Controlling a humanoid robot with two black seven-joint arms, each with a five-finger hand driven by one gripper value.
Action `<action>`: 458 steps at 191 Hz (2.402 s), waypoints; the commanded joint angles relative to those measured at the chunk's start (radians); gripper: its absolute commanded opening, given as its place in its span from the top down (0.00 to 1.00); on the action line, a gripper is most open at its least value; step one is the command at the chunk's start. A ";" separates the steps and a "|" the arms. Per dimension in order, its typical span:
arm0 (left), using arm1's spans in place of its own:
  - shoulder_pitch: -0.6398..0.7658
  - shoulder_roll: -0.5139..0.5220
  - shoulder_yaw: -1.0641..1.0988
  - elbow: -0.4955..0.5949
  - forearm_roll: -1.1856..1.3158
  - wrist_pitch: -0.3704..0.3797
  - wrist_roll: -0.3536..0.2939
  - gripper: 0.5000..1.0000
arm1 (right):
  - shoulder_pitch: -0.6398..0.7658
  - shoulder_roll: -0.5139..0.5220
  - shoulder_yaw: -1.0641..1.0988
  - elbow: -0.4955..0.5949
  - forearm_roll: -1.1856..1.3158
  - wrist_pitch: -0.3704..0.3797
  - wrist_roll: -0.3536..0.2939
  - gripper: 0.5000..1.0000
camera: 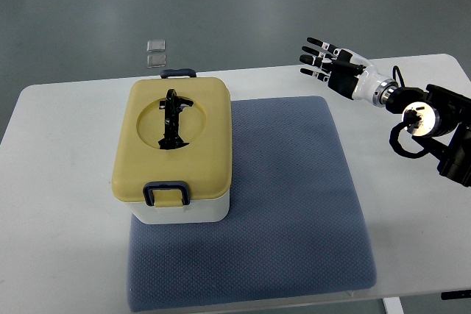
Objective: Open white storage box with right hand
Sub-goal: 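Raise the right hand from its rest position above the table, then move the right hand over the yellow lid toward its black handle, then lower the right hand and close its fingers around the black lid handle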
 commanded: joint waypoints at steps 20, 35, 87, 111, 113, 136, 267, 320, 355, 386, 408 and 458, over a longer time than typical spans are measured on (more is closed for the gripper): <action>0.000 0.000 0.000 -0.001 0.000 0.000 0.000 0.00 | 0.054 0.001 -0.001 0.000 -0.184 0.000 0.051 0.14; 0.000 0.000 0.000 0.001 0.000 0.000 0.000 0.00 | 0.065 -0.002 0.000 0.005 -0.317 -0.009 0.098 0.14; 0.000 0.000 0.000 0.001 0.000 0.000 0.000 0.00 | 0.150 0.002 -0.001 0.022 -0.865 -0.080 0.198 0.14; 0.000 0.000 0.000 0.001 0.000 0.000 0.000 0.00 | 0.207 0.004 -0.015 0.057 -1.084 -0.129 0.245 0.14; 0.000 0.000 0.000 0.001 0.000 0.000 0.000 0.00 | 0.215 0.004 -0.015 0.060 -1.101 -0.133 0.250 0.14; 0.000 0.000 0.000 0.001 0.000 0.000 0.000 0.00 | 0.284 0.002 -0.017 0.118 -1.290 -0.147 0.295 0.14; 0.000 0.000 0.000 0.001 0.000 0.000 0.000 0.00 | 0.615 0.034 -0.296 0.408 -1.660 -0.149 0.397 0.14; 0.000 0.000 0.000 0.001 0.000 0.000 0.000 0.00 | 0.628 0.134 -0.308 0.424 -1.747 -0.149 0.423 0.14; 0.000 0.000 0.000 0.001 0.000 0.000 0.000 0.00 | 0.658 0.183 -0.333 0.416 -1.824 -0.149 0.417 0.14; 0.000 0.000 0.000 0.001 0.000 0.000 0.000 0.00 | 0.663 0.179 -0.354 0.405 -1.841 -0.149 0.416 0.14; 0.000 0.000 0.000 0.001 0.000 0.000 0.000 0.00 | 0.649 0.180 -0.373 0.381 -1.870 -0.150 0.416 0.14; 0.000 0.000 0.000 0.001 0.000 0.000 0.000 0.00 | 0.644 0.182 -0.373 0.358 -1.876 -0.173 0.414 0.14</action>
